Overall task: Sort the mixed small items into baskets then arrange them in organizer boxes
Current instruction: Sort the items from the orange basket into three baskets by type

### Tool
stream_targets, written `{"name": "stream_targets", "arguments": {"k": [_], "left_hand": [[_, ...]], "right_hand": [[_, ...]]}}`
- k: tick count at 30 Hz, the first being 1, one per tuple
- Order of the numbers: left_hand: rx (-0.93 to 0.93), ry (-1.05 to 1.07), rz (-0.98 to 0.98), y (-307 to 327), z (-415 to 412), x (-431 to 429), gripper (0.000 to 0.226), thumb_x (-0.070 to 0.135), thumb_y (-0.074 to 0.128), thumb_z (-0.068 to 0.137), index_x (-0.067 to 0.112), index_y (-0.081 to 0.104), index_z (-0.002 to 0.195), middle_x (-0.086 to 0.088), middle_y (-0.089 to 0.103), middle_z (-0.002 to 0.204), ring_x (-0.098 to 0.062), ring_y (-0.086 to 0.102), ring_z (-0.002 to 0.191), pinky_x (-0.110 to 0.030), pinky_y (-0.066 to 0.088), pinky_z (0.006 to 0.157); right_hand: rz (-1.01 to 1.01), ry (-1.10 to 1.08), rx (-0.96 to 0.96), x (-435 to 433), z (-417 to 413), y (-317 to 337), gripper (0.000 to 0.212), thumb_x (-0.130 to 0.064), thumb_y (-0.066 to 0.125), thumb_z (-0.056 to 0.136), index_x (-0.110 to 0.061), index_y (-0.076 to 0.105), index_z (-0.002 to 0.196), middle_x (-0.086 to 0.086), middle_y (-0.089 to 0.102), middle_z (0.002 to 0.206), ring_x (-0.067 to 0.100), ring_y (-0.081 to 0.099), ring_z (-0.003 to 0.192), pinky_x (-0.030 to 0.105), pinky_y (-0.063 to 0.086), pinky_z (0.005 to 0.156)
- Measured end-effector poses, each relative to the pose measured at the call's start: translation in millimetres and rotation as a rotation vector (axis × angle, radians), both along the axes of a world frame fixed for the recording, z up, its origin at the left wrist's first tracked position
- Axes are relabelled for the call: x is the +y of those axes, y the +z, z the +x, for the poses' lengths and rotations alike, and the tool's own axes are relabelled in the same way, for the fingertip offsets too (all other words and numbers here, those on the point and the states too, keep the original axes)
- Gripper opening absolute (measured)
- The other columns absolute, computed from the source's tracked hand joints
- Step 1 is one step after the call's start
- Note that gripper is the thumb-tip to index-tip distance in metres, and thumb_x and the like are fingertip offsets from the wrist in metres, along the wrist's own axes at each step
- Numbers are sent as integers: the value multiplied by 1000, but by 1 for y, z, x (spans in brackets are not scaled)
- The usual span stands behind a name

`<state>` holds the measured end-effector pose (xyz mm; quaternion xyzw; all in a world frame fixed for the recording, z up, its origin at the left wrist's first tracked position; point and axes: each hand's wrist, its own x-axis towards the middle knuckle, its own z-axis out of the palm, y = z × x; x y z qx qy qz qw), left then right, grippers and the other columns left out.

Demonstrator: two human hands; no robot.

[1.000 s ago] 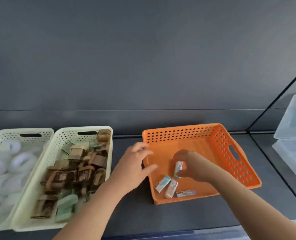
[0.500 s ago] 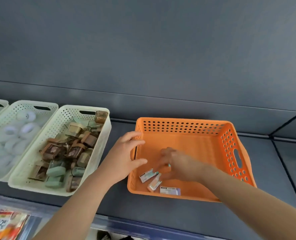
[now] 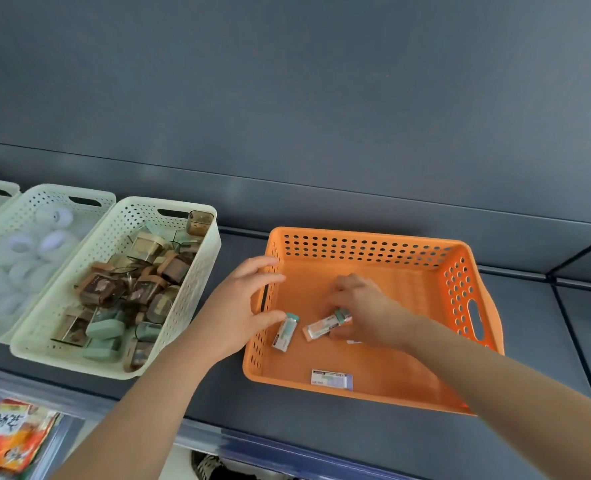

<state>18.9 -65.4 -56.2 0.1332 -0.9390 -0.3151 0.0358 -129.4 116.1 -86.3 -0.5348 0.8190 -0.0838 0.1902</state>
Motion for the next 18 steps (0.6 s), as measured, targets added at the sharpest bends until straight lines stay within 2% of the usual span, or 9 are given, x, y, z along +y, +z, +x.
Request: {"name": "stream_targets", "arguments": {"k": [2, 4, 6, 7, 9, 11, 13, 16, 18], "left_hand": [[0, 3, -11, 0, -1, 1, 52, 32, 74, 79, 35, 55, 126, 31, 31, 140, 13, 30, 122, -17, 25, 103], [-6, 10, -24, 0, -1, 1, 52, 32, 74, 79, 34, 55, 127, 29, 32, 141, 9, 33, 124, -19, 26, 104], [-9, 15, -31, 0, 0, 2, 52, 32, 74, 79, 33, 55, 128, 28, 32, 142, 8, 33, 125, -18, 26, 104], [-9, 18, -33, 0, 0, 2, 52, 32, 73, 79, 32, 55, 128, 28, 32, 142, 7, 33, 126, -18, 25, 104], [-5, 24, -38, 0, 0, 3, 51, 32, 72, 81, 31, 55, 129, 28, 32, 142, 5, 34, 127, -17, 24, 103], [-6, 28, -50, -1, 0, 3, 50, 32, 71, 82, 31, 54, 129, 27, 32, 142, 4, 34, 128, -18, 25, 104], [-5, 30, -65, -2, 0, 3, 50, 32, 70, 83, 30, 54, 129, 26, 32, 143, 3, 34, 129, -17, 24, 103], [0, 30, -80, -2, 0, 3, 49, 33, 69, 83, 29, 54, 129, 25, 33, 143, 2, 33, 130, -18, 23, 104], [-8, 15, -132, 1, 0, 3, 51, 37, 70, 82, 29, 54, 130, 23, 35, 143, 0, 28, 132, -20, 19, 106]], "right_hand": [[-51, -2, -69, 7, -1, 8, 34, -30, 75, 78, -25, 67, 110, -7, 53, 115, 8, 44, 105, 23, 39, 94], [-15, -4, -282, 11, 9, 18, 24, -22, 75, 78, -22, 72, 101, -15, 60, 94, -7, 50, 82, 10, 40, 75], [86, -19, -487, 13, 22, 20, 8, -16, 71, 77, -22, 74, 82, -14, 65, 73, -6, 54, 65, 10, 40, 63], [118, -25, -552, 13, 26, 18, 9, -15, 69, 76, -23, 72, 73, -12, 67, 69, -5, 55, 62, 13, 41, 61], [152, -41, -616, 11, 28, 14, 9, -14, 68, 76, -21, 70, 70, -10, 69, 71, -1, 59, 63, 17, 46, 64], [188, -21, -661, 10, 26, 13, 3, -14, 68, 77, -15, 71, 76, -4, 70, 73, 3, 64, 67, 21, 52, 71], [230, 6, -707, 10, 26, 14, 6, -16, 69, 81, -11, 72, 81, 0, 70, 73, 8, 66, 66, 25, 54, 75], [241, -7, -717, 11, 26, 12, 10, -18, 68, 83, -10, 73, 86, -2, 70, 74, 7, 65, 68, 30, 55, 78], [198, -67, -707, 13, 22, 11, 8, -18, 68, 82, -14, 73, 86, -5, 69, 79, 3, 63, 72, 27, 53, 77]]}}
